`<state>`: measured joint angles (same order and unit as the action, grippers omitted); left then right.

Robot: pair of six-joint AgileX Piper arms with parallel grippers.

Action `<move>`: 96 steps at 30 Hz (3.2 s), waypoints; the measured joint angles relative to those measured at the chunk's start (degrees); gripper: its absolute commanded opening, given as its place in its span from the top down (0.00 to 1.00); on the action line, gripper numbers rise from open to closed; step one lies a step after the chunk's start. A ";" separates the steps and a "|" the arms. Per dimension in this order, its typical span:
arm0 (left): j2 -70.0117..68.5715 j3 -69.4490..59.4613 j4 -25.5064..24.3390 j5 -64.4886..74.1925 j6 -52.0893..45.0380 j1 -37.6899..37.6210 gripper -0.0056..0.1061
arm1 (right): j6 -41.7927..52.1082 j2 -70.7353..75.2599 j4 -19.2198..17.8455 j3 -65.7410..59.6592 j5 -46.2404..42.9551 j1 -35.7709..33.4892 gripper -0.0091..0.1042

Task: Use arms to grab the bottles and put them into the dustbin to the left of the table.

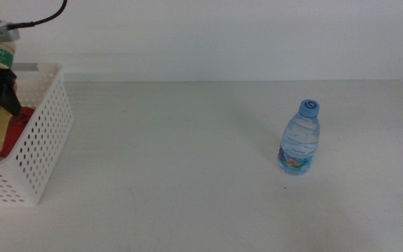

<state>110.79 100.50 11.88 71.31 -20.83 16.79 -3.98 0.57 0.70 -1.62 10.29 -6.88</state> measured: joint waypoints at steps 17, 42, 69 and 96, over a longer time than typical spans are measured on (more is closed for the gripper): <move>0.63 -8.08 -0.72 -1.51 -0.05 0.00 0.87 | 0.00 0.00 0.00 0.00 0.00 0.00 0.28; -1.16 -7.55 0.28 -3.64 -2.15 -0.68 0.14 | 0.00 0.00 0.00 0.00 0.00 0.00 0.28; -49.99 -41.67 7.18 -35.25 -7.45 -27.70 0.14 | 0.00 0.00 0.00 0.00 0.00 0.00 0.28; -76.74 -56.94 0.58 -31.86 6.43 -32.47 0.14 | 0.00 0.00 0.00 0.00 0.00 0.00 0.28</move>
<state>34.05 43.56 12.46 39.45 -14.40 -15.68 -3.98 0.57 0.70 -1.62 10.29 -6.88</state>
